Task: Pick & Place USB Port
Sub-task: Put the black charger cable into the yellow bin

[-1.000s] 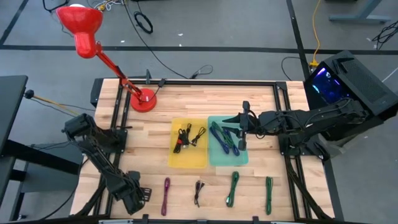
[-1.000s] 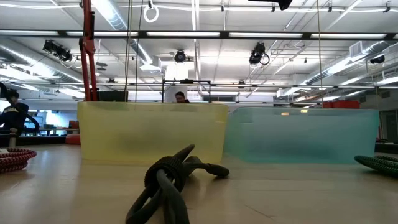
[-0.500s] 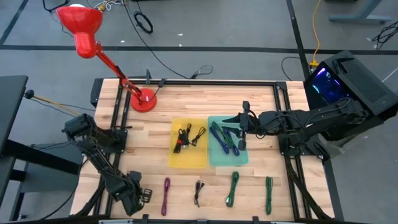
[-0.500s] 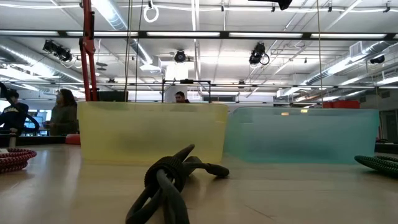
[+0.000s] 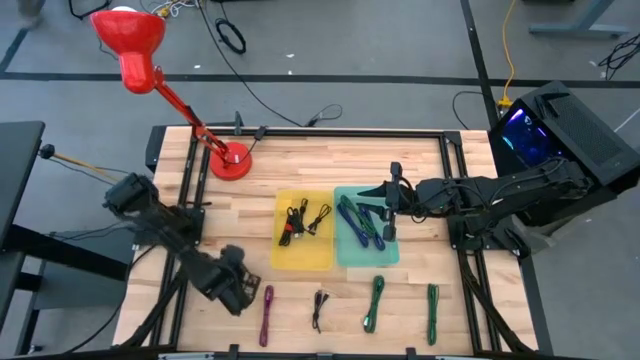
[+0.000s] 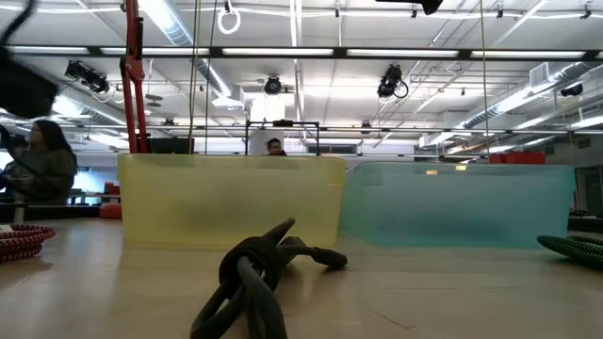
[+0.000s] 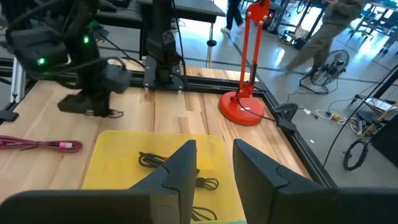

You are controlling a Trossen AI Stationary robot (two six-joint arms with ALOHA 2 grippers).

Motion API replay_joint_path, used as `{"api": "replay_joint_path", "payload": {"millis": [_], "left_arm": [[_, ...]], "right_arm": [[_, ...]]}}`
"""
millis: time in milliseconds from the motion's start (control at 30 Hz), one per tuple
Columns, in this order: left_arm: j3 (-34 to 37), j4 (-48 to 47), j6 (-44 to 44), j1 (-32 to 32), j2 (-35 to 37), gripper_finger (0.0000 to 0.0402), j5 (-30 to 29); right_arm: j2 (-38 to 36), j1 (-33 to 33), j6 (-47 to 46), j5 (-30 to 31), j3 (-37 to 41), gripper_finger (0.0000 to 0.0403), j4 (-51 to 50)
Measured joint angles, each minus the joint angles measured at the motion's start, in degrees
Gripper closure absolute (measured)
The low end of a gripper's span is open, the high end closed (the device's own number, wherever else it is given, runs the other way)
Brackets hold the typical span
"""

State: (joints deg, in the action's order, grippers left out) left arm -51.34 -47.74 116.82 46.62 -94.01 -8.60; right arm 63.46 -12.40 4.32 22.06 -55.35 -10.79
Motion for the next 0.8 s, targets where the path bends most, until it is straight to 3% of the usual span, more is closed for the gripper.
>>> {"api": "replay_joint_path", "payload": {"millis": [233, 433, 667, 800], "left_arm": [[-0.16, -7.28, -9.24, -5.54, 8.75, 0.0364, -9.61], [-0.3, -5.48, -17.75, -8.18, 16.26, 0.0364, -25.16], [-0.38, 11.49, -41.27, -12.99, 21.94, 0.0364, -40.82], [-0.38, 23.7, -56.74, -18.77, 22.07, 0.0364, -41.88]], "right_arm": [[0.0, -0.01, -0.83, 1.57, 0.0, 0.0295, -0.15], [-0.02, 0.02, -0.84, 3.03, 0.0, 0.0295, -0.35], [-0.02, 1.18, -0.86, 3.02, 0.0, 0.0295, 0.19], [-0.02, 1.42, -0.95, 3.02, 0.0, 0.0295, 0.93]]}}
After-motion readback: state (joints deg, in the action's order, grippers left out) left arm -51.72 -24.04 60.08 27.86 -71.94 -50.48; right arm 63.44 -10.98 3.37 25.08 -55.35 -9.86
